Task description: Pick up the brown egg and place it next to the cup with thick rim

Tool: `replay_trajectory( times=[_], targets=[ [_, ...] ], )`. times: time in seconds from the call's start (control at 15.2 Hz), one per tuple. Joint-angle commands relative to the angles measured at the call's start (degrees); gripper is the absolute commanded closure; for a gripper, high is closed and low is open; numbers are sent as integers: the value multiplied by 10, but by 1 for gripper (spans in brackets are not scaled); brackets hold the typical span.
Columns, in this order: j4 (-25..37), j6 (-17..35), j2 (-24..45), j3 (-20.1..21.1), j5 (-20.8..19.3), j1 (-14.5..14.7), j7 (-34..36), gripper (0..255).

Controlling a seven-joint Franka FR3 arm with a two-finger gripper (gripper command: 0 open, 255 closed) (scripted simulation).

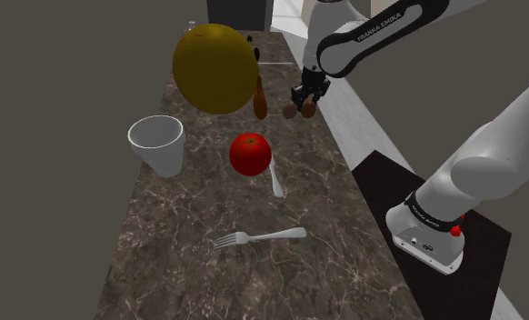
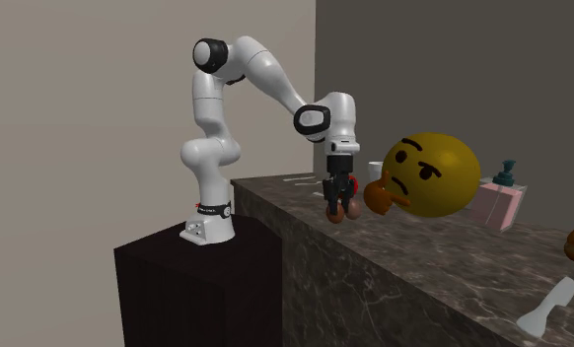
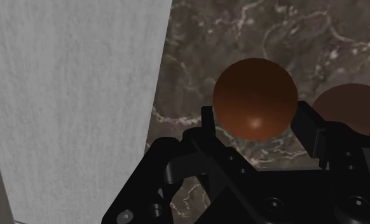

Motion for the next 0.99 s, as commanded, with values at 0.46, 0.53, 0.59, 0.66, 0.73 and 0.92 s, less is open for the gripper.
replay_trajectory(
  times=[0.46,0.53,0.59,0.66,0.73,0.92],
  targets=[
    [23,-68,-41,1,16,4,-17,255],
    [27,-76,-45,1,18,4,-18,255],
    [30,-84,-49,1,19,5,-20,255],
    [34,-92,-54,1,20,5,-22,255],
    [38,-100,-57,1,22,5,-23,255],
    [51,-123,-69,1,25,6,-28,255]
  ],
)
